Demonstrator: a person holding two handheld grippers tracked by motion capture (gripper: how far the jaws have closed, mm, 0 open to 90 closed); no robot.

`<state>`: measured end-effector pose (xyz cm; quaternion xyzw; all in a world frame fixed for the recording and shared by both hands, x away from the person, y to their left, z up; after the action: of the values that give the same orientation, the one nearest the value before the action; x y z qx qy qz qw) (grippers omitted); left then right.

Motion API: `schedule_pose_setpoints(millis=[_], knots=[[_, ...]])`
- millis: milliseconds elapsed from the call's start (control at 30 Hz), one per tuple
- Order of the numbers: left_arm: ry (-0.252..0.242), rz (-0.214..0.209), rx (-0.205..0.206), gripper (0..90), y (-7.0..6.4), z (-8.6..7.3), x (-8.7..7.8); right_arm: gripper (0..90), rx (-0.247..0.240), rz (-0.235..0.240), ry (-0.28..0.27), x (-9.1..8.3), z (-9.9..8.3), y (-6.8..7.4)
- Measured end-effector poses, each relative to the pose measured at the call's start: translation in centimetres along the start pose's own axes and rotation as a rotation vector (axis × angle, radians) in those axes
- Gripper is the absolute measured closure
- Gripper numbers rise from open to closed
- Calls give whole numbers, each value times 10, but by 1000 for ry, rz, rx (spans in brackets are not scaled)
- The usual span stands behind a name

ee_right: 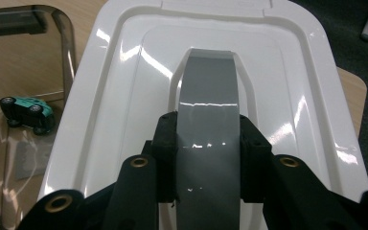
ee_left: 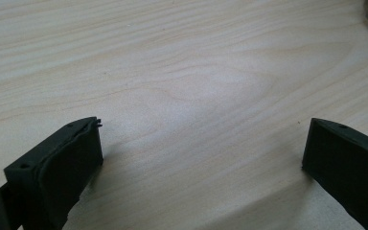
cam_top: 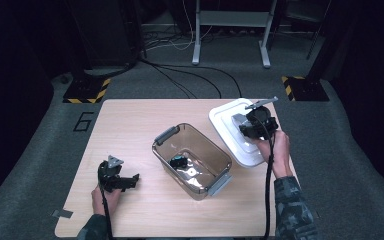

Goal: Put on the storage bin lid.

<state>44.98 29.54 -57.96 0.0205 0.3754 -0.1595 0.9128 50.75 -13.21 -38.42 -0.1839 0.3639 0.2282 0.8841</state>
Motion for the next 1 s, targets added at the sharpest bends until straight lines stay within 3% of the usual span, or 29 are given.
schedule_pose_setpoints(millis=[1000], knots=[[0,0,0,0,0,0,0,669,-102,86,12,4,27,72]])
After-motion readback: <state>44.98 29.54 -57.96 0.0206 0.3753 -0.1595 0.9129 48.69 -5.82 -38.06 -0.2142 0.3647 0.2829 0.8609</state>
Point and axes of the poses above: each handheld gripper's, and its own axes: x roughly forward along the jaws, z roughly out of its top, y roughly to its left, the point moved 7 cm from there along x, roughly forward along the jaws, and after that the axes turned 6 degrees about -x, right-handed, at the moved point
